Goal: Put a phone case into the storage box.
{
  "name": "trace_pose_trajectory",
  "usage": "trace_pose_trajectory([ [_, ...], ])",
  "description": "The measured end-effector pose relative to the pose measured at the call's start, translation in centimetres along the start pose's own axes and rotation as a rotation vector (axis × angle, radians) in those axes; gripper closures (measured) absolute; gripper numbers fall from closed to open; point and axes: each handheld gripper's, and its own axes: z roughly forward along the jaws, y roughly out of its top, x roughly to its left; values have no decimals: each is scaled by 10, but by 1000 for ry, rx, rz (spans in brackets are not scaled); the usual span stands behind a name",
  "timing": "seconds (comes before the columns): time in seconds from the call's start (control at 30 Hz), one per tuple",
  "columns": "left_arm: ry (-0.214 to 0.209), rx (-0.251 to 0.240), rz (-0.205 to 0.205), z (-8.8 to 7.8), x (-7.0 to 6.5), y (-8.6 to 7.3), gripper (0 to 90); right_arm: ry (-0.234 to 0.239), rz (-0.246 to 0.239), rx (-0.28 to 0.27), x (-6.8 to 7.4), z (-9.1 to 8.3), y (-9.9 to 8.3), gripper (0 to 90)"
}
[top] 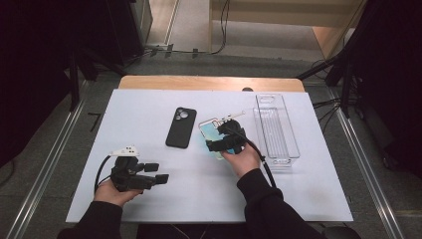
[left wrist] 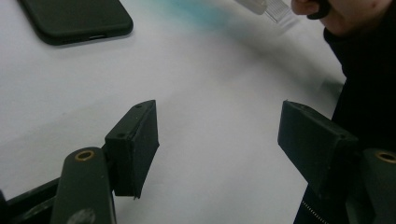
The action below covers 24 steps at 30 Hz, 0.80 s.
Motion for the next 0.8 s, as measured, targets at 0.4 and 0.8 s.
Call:
trace_pose_trajectory([
  [0.4, -22, -1, -85, 2, -2, 13, 291, 125, 11, -28, -6, -39, -12, 146],
  [0.8, -45, 34, -106, 17, -11, 40, 291, 180, 31, -85, 2, -47, -28, 146],
])
